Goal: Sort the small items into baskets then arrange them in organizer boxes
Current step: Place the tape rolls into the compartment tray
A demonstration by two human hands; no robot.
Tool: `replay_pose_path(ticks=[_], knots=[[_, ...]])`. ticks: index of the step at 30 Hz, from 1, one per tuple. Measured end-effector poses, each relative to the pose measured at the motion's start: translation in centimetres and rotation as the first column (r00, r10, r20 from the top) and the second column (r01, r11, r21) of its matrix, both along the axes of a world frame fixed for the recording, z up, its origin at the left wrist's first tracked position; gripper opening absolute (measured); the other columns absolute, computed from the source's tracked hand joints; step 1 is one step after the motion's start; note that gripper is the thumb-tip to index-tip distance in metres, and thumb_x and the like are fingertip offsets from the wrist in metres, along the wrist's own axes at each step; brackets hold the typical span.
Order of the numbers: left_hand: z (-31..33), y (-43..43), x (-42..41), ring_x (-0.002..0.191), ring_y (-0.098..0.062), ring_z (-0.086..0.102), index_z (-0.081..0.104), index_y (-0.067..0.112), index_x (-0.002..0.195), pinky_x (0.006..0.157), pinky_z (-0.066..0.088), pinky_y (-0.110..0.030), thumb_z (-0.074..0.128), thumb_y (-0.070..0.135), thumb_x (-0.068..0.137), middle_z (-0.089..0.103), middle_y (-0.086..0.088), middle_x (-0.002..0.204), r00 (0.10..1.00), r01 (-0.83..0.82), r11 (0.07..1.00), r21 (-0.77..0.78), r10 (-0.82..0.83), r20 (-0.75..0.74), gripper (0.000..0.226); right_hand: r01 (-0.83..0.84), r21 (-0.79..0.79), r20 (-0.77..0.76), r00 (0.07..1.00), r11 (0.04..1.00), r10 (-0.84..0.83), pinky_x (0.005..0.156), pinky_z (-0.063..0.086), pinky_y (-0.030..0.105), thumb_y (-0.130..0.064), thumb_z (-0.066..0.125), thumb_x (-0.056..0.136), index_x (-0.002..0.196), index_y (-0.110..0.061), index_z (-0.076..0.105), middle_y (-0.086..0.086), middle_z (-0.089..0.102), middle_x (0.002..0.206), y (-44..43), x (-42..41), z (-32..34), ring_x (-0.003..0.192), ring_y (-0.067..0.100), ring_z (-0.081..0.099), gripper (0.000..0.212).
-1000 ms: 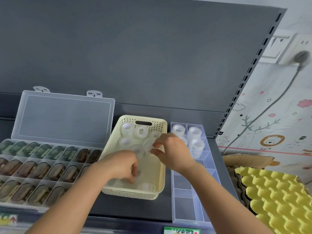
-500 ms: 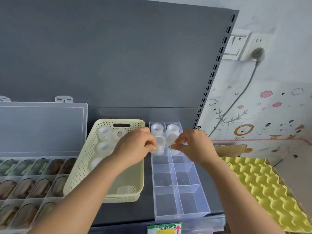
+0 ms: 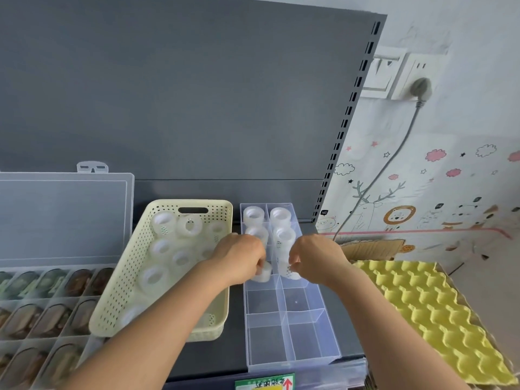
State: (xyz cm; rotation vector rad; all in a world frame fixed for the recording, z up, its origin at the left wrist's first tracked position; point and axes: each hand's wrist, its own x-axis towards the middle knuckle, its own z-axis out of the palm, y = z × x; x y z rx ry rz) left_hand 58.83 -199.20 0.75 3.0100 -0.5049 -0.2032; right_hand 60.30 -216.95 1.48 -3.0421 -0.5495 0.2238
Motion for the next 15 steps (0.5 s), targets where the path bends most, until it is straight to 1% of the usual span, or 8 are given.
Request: replay_pose_path(ticks=[3,5,7,9,11,12,13,15], knots=[[-0.2,0.1,0.1,0.082,-0.025,0.05,0.073,0.023,0.092,0.078,0.047,-0.036,0.056,0.019,0.085,0.068,-0.001,0.094,1.0,0.002,1.0,0.018,-0.002,0.002,0.019,-0.015,-0.024,0.0,1.0,1.0,0.015,0.072,0.051,0.03,-0.021,0.06,0.088,0.099,-0.019,0.07,0.001,0.068,0.1,0.3,0.4,-0.2,0.092,0.024,0.063,0.015],[-0.5,0.1,0.0,0.081,-0.024,0.044,0.073,0.023,0.094,0.079,0.044,-0.033,0.056,0.02,0.088,0.067,0.001,0.095,1.0,0.017,1.0,0.025,-0.017,0.003,0.019,-0.021,-0.019,-0.03,0.999,1.0,0.02,0.073,0.052,0.03,-0.027,0.064,0.087,0.1,-0.019,0.07,0.001,0.068,0.1,0.5,0.6,-0.3,0.093,0.024,0.063,0.016],[-0.6,0.2,0.0,0.081,-0.023,0.04,0.074,0.024,0.097,0.076,0.037,-0.029,0.054,0.021,0.091,0.066,0.003,0.095,0.999,0.036,0.999,0.027,-0.036,0.01,0.021,-0.018,0.0,-0.077,0.997,1.0,0.018,0.076,0.052,0.031,-0.035,0.066,0.085,0.098,-0.019,0.071,0.0,0.068,0.098,0.4,0.7,-0.2,0.092,0.022,0.062,0.021],[-0.4,0.5,0.1,0.084,-0.025,0.044,0.073,0.024,0.092,0.081,0.038,-0.031,0.051,0.02,0.092,0.066,0.003,0.093,0.998,0.032,0.999,-0.007,-0.031,0.052,0.023,-0.001,0.041,-0.092,0.996,0.999,0.004,0.07,0.05,0.028,-0.036,0.065,0.085,0.092,-0.019,0.073,0.0,0.068,0.091,0.4,0.7,0.1,0.085,0.022,0.061,0.02],[0.2,1.3,0.2,0.09,-0.023,0.052,0.073,0.022,0.088,0.087,0.038,-0.034,0.051,0.019,0.091,0.067,0.003,0.091,0.99,0.024,0.996,-0.09,-0.012,0.141,0.022,0.006,0.086,-0.032,0.999,0.996,-0.003,0.065,0.046,0.027,-0.033,0.06,0.087,0.088,-0.016,0.074,0.002,0.067,0.082,0.8,0.6,0.5,0.08,0.024,0.059,0.021],[0.8,2.0,0.1,0.091,-0.02,0.054,0.074,0.023,0.089,0.086,0.037,-0.032,0.052,0.019,0.09,0.067,0.004,0.091,0.984,0.017,0.989,-0.145,0.01,0.18,0.022,0.003,0.113,0.015,1.0,0.994,-0.004,0.064,0.046,0.027,-0.033,0.058,0.089,0.087,-0.015,0.074,0.003,0.068,0.082,1.2,0.5,0.8,0.08,0.024,0.06,0.023],[1.3,2.9,0.0,0.091,-0.018,0.055,0.074,0.024,0.091,0.084,0.037,-0.029,0.054,0.019,0.091,0.067,0.006,0.091,0.98,-0.006,0.979,-0.203,0.046,0.195,0.021,-0.009,0.146,0.06,0.998,0.989,0.0,0.063,0.046,0.028,-0.033,0.056,0.09,0.086,-0.015,0.074,0.003,0.069,0.081,1.8,0.3,1.1,0.08,0.024,0.061,0.025],[2.4,5.2,-0.7,0.088,-0.015,0.057,0.074,0.025,0.088,0.079,0.043,-0.029,0.056,0.02,0.09,0.065,0.01,0.087,0.978,-0.094,0.956,-0.28,0.141,0.156,0.018,-0.075,0.231,0.134,0.99,0.97,0.045,0.062,0.045,0.029,-0.034,0.056,0.091,0.085,-0.016,0.074,0.001,0.067,0.079,3.7,-0.2,1.7,0.079,0.022,0.058,0.026]])
